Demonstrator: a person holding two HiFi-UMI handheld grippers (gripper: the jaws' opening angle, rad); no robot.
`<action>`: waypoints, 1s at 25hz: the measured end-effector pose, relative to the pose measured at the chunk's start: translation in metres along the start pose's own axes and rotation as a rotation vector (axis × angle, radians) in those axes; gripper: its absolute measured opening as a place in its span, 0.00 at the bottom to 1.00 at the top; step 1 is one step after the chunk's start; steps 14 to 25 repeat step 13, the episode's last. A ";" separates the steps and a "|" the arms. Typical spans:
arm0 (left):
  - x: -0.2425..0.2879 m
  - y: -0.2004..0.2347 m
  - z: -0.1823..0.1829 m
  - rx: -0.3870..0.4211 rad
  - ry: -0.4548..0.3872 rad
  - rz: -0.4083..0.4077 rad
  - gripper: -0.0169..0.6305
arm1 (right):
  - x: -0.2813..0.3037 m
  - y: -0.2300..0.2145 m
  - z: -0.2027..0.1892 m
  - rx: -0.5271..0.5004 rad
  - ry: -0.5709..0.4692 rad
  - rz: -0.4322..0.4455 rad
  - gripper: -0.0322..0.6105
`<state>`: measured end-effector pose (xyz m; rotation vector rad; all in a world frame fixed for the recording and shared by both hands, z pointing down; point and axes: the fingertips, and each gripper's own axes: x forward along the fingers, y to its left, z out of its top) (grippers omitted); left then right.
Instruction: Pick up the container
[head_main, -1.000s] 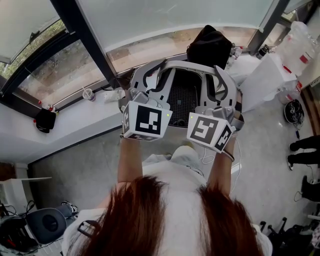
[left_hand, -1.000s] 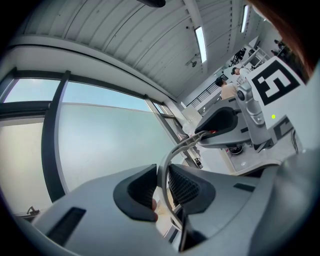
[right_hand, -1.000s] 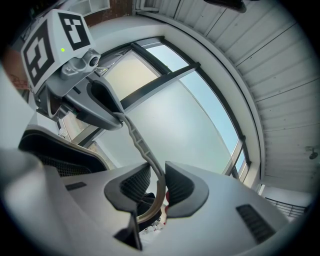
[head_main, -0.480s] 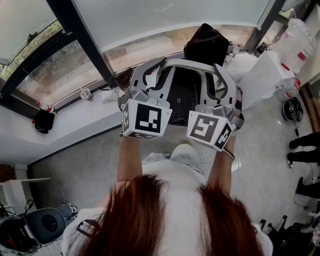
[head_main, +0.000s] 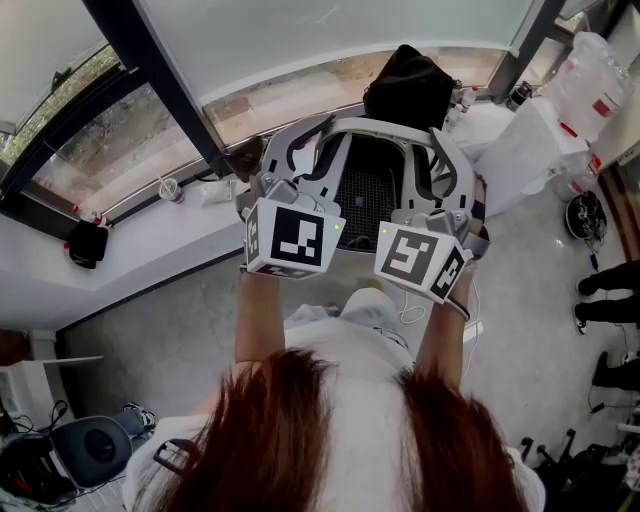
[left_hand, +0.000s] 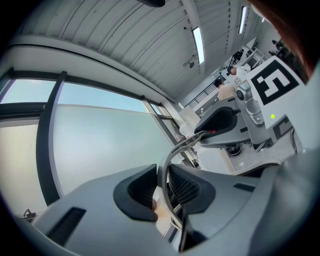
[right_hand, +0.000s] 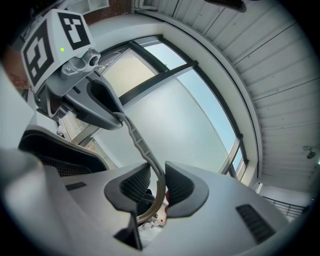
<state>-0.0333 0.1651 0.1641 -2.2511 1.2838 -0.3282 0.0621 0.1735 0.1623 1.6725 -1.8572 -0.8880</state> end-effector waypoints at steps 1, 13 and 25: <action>0.000 0.000 0.000 0.001 0.000 -0.001 0.16 | 0.000 0.000 0.000 0.000 0.000 -0.001 0.21; 0.000 0.000 -0.001 0.001 -0.002 -0.015 0.16 | -0.001 0.001 0.001 0.000 0.010 -0.006 0.21; 0.000 0.000 -0.001 0.001 -0.002 -0.015 0.16 | -0.001 0.001 0.001 0.000 0.010 -0.006 0.21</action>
